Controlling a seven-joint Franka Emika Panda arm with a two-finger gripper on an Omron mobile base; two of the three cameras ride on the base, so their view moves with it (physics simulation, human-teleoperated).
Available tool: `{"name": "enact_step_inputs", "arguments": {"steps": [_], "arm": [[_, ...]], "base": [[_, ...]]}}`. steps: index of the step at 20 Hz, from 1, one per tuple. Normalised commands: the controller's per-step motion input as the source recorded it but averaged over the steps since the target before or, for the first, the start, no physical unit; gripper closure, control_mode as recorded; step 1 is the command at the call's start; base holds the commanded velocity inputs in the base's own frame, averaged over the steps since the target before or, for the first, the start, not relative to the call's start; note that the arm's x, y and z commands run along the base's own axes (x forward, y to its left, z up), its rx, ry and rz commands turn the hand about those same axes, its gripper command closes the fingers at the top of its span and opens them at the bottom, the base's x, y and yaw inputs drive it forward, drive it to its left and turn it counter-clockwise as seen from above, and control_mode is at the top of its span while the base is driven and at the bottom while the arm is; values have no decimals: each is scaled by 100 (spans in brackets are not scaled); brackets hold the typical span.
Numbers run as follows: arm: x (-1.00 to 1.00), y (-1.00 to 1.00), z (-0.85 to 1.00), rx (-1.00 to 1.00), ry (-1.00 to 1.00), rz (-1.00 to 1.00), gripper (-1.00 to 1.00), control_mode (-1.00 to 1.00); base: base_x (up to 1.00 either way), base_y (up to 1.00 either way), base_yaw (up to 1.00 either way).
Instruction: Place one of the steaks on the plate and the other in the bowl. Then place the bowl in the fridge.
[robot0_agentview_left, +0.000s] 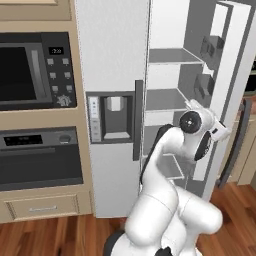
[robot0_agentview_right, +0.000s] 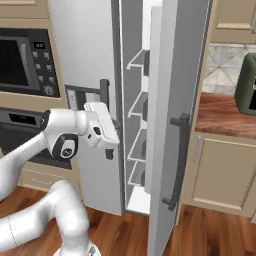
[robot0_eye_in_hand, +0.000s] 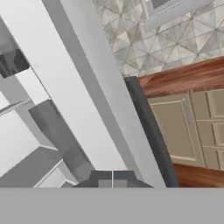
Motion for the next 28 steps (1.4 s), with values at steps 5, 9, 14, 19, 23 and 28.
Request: {"name": "enact_step_inputs", "arguments": {"steps": [5, 9, 14, 19, 23, 28], "arm": [[90, -53, -25, 2, 21, 0, 100, -100], [99, -18, -33, 0, 11, 1, 100, -100], [86, -41, -30, 0, 6, 0, 100, -100], [50, -79, -23, 0, 12, -3, 100, -100], [35, -96, -17, 0, 5, -8, 100, -100], [-15, -23, 5, 2, -3, -3, 100, -100]], "base": [[0, 0, 0], [0, 0, 0], [0, 0, 0], [0, 0, 0], [0, 0, 0], [0, 0, 0]]}}
